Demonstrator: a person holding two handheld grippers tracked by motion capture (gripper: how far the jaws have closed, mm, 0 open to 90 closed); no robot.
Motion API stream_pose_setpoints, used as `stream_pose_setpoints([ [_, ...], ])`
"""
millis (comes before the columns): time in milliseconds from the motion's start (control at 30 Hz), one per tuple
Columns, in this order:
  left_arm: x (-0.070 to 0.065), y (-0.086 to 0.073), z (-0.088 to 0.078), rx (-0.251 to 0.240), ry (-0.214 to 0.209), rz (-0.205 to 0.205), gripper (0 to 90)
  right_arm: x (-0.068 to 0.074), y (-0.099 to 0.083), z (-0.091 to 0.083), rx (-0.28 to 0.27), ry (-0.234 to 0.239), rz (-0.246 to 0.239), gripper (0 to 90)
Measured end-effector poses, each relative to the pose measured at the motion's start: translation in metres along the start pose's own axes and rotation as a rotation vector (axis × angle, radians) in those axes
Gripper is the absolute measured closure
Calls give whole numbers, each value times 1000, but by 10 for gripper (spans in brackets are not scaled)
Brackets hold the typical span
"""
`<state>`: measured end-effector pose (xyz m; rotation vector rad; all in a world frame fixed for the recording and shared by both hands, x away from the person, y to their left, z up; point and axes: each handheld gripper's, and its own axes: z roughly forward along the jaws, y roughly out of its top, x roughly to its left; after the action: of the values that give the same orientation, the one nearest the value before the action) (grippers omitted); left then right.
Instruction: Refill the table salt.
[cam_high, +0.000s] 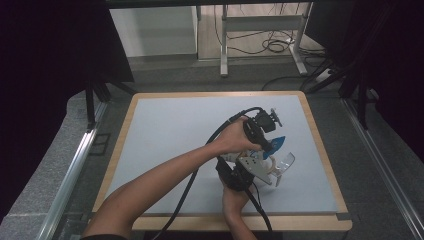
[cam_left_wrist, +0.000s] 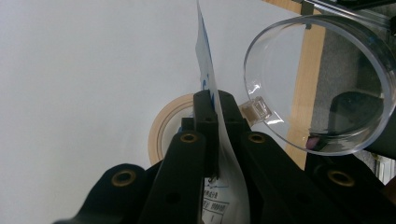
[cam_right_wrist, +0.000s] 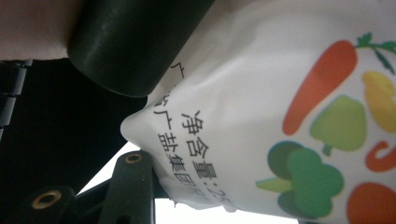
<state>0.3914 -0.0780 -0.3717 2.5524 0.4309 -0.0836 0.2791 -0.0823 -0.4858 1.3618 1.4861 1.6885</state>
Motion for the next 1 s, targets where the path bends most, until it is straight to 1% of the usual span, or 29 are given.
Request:
stream_pose_setpoints([
  [333,-1,2,-3,0,4,5,900,1,3,-1,-5,3,-3,557],
  [900,-1,0,-2,0,4,5,900,0,2,0,-1,2,-8,558],
  [967,-1,0,-1,-5,2,-2,900,0,1,0,1,3,-8,558],
  [1000,-1,0,-1,1,2,3,900,0,1,0,2,4,-8,558],
])
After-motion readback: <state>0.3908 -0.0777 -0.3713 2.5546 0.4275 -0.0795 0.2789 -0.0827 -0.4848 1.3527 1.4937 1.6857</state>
